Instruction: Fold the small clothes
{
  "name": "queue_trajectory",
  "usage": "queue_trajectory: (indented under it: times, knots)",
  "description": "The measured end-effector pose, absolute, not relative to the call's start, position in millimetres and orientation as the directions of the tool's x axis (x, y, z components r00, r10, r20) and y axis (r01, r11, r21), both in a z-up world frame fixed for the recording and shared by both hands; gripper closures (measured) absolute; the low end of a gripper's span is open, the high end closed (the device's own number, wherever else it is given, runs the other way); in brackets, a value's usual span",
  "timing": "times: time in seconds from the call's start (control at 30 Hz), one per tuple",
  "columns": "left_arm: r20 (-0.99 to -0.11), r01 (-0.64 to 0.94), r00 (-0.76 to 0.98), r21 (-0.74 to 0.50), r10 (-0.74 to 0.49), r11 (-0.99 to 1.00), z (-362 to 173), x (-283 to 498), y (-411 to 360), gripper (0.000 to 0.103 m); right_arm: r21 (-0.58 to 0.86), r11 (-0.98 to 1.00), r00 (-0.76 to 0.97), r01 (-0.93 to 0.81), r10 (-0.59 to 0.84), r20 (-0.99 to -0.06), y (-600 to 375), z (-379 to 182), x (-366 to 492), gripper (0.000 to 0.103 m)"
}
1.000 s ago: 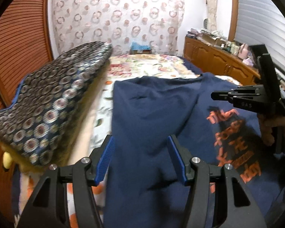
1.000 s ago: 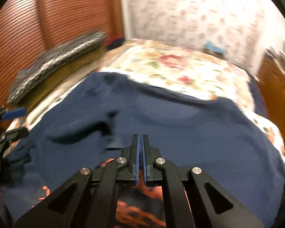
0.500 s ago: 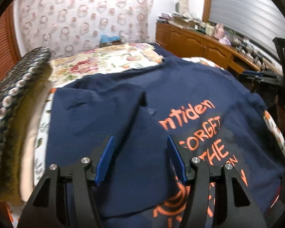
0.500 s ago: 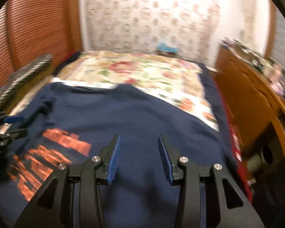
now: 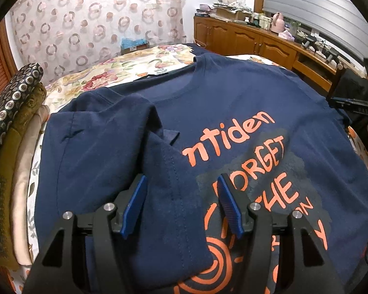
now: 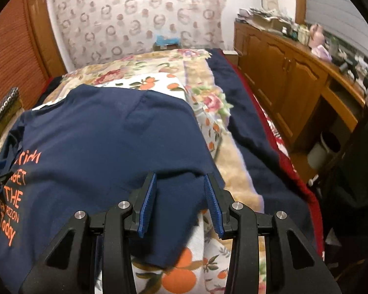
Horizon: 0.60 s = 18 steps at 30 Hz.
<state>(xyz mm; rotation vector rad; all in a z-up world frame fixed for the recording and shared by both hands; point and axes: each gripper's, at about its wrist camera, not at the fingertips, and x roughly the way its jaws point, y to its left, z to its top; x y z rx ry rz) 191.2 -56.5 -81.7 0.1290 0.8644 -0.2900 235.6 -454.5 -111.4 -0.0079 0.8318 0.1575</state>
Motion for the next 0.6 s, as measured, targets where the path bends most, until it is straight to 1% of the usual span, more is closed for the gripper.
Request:
queue_trajectory:
  times: [0.2, 0.3, 0.37, 0.4, 0.47, 0.57, 0.6]
  knots:
    - [-0.766, 0.299, 0.613, -0.005, -0.196, 0.954, -82, 194, -56, 0.04, 0.111, 0.984, 0.652, -0.137, 0.173, -0.738, -464, -116, 233, 0.063]
    - [-0.765, 0.3, 0.613, -0.004, -0.196, 0.954, -83, 195, -56, 0.039, 0.113, 0.984, 0.653, -0.14, 0.177, -0.737, -466, -116, 231, 0.064]
    - [-0.766, 0.297, 0.612, -0.006, -0.195, 0.955, -83, 195, -56, 0.037, 0.109, 0.982, 0.655, -0.153, 0.183, -0.733, -465, -117, 227, 0.074]
    - [-0.767, 0.292, 0.612, -0.006, -0.192, 0.956, -83, 196, -55, 0.035, 0.103, 0.982, 0.658, -0.161, 0.185, -0.73, -464, -117, 225, 0.077]
    - [-0.768, 0.286, 0.611, -0.011, -0.191, 0.958, -84, 196, -51, 0.033, 0.077, 0.981, 0.669, -0.175, 0.176, -0.722, -459, -116, 220, 0.088]
    - [-0.769, 0.281, 0.612, -0.008, -0.186, 0.96, -84, 197, -49, 0.031, 0.044, 0.981, 0.687, -0.189, 0.164, -0.708, -455, -114, 215, 0.096]
    - [-0.769, 0.278, 0.612, -0.007, -0.183, 0.961, -84, 196, -48, 0.03, 0.038, 0.981, 0.694, -0.19, 0.162, -0.702, -454, -114, 215, 0.096]
